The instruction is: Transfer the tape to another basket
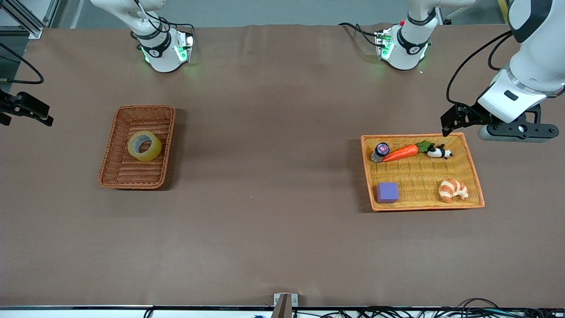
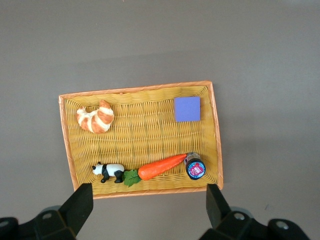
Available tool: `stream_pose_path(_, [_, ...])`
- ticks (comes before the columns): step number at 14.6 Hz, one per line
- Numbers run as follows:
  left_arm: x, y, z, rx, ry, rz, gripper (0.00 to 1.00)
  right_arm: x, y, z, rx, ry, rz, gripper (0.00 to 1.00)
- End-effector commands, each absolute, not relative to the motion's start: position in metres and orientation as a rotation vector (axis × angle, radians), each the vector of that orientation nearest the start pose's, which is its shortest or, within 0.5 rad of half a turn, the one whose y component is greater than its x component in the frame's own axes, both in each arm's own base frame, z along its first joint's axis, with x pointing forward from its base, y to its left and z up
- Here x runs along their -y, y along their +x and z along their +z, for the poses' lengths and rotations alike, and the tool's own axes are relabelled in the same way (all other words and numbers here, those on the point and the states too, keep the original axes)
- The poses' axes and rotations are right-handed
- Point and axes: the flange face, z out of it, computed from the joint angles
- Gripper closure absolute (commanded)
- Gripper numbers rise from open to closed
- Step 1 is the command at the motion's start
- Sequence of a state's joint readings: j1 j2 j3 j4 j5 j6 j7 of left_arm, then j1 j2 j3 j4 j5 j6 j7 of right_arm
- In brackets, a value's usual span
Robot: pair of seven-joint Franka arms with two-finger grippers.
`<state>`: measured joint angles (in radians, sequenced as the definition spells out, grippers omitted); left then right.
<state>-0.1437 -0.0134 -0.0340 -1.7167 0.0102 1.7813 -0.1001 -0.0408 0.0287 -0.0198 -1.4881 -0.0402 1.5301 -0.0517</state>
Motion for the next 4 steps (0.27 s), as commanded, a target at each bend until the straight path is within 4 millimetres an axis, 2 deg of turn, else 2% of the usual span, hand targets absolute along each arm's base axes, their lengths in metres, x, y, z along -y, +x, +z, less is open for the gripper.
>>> stream_pose_path(1, [0.1002, 0.5613, 0.5863, -0.151, -3.118, -0.141, 0.0, 0.0402, 0.5519, 0.6436, -0.001, -3.154, -0.03, 0.0])
stream_pose_path(4, [0.1002, 0.5613, 0.5877, -0.151, -3.118, -0.144, 0.0, 0.04, 0.5524, 0.6428, -0.001, -3.152, -0.028, 0.0])
